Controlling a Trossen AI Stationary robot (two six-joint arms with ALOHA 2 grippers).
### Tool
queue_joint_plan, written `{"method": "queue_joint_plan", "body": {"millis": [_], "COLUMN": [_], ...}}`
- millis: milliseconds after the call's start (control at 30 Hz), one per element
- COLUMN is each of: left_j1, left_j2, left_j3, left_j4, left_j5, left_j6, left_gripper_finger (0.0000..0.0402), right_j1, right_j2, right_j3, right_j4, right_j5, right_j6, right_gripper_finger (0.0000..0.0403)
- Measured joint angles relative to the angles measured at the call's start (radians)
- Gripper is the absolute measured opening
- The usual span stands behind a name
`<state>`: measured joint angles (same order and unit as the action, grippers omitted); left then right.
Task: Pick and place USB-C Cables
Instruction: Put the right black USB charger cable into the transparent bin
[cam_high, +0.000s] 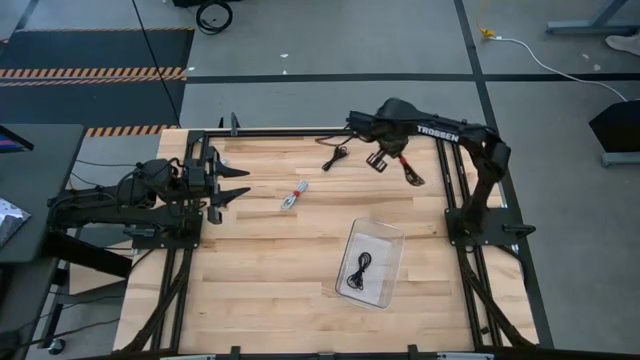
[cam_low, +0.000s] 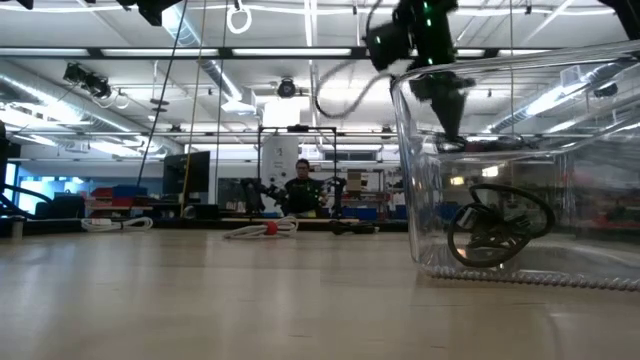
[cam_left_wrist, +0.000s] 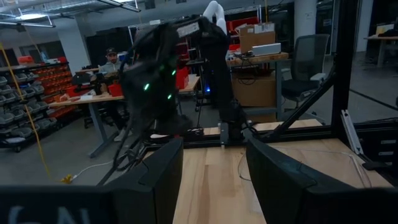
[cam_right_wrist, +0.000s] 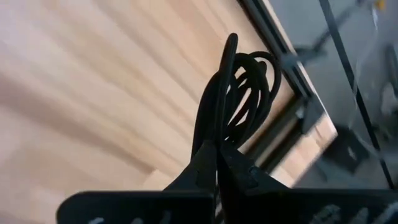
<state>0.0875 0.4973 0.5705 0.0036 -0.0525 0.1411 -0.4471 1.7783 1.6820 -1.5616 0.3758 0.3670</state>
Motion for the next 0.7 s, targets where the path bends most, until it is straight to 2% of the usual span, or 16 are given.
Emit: {"method": "queue_joint_plan", "body": {"millis": [200, 267, 500, 700], "left_j1": [0.000, 0.000, 0.000, 0.000], "left_j2": [0.000, 0.000, 0.000, 0.000], "left_j3": [0.000, 0.000, 0.000, 0.000], "left_j4": [0.000, 0.000, 0.000, 0.000], "left_j5": [0.000, 0.000, 0.000, 0.000], "left_j6": [-0.001, -0.004, -0.007, -0.021], "left_gripper_finger": [0.0185, 0.0185, 0.0185, 0.0185], "right_j1": [0.149, 0.203, 0.402, 0.559], "right_j2": [0.000, 0.000, 0.000, 0.000], "right_j3": [0.134, 0.164, 0.215, 0.215], "right_j4": [-0.007, -0.010, -0.009, 0.000], "right_j5": [-0.108, -0.114, -0.153, -0.189], "right_j6": [0.057, 0.043, -0.327, -0.556], "right_gripper_finger": [0.0002, 0.0002, 0.0003, 0.0004]}}
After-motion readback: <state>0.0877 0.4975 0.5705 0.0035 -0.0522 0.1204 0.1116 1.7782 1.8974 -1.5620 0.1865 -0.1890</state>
